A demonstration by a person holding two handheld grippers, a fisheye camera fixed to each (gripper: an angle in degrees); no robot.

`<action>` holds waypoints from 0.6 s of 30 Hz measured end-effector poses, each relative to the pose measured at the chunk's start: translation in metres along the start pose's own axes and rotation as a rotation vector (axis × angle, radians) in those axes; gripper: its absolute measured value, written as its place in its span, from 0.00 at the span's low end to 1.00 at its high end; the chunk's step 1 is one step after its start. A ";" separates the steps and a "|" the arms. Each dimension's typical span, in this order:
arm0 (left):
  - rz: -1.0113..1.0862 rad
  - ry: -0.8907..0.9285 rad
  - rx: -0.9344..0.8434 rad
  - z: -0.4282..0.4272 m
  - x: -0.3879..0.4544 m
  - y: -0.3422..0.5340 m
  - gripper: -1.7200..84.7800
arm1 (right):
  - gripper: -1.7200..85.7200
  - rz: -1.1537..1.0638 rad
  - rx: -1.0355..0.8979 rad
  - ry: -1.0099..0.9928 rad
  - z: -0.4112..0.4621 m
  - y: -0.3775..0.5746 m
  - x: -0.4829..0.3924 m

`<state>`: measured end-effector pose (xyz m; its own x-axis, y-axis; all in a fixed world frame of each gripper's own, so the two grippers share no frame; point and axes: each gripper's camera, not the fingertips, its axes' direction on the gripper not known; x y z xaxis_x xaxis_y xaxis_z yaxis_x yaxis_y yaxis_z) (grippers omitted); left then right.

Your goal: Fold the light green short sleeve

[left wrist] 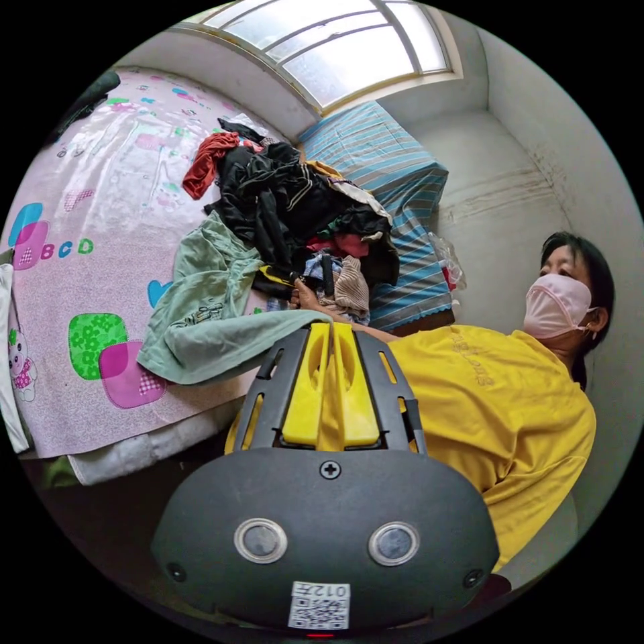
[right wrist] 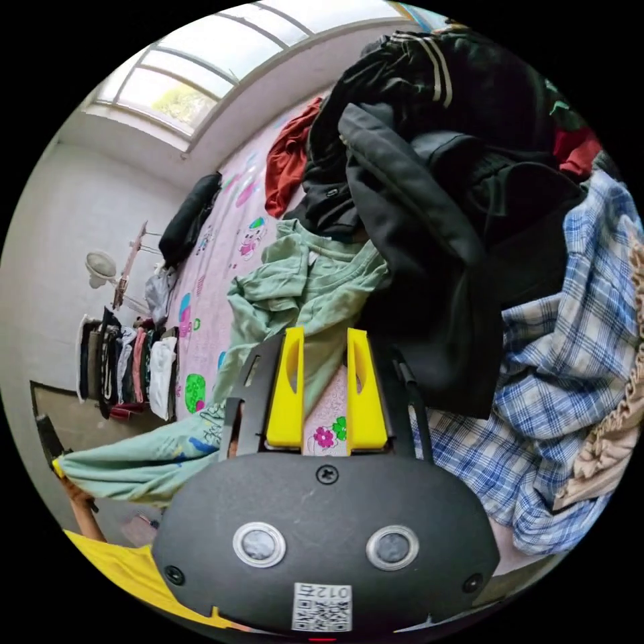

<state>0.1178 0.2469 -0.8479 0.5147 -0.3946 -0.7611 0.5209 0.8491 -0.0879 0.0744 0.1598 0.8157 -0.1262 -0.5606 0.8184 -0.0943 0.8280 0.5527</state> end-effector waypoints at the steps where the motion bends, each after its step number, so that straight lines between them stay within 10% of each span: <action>1: -0.010 -0.005 0.005 0.003 -0.002 0.002 0.02 | 0.14 -0.004 -0.062 -0.044 0.009 0.010 0.006; 13: -0.056 0.090 0.065 -0.022 -0.106 0.047 0.02 | 0.07 -0.038 -0.231 0.231 0.093 0.029 -0.016; 18: -0.135 0.003 -0.120 -0.035 -0.205 0.030 0.03 | 0.05 0.128 -0.065 0.025 0.056 0.032 -0.015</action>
<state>0.0040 0.3653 -0.7167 0.4436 -0.5071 -0.7390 0.4998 0.8244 -0.2657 0.0177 0.1943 0.8128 -0.1079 -0.4504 0.8863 -0.0150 0.8921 0.4516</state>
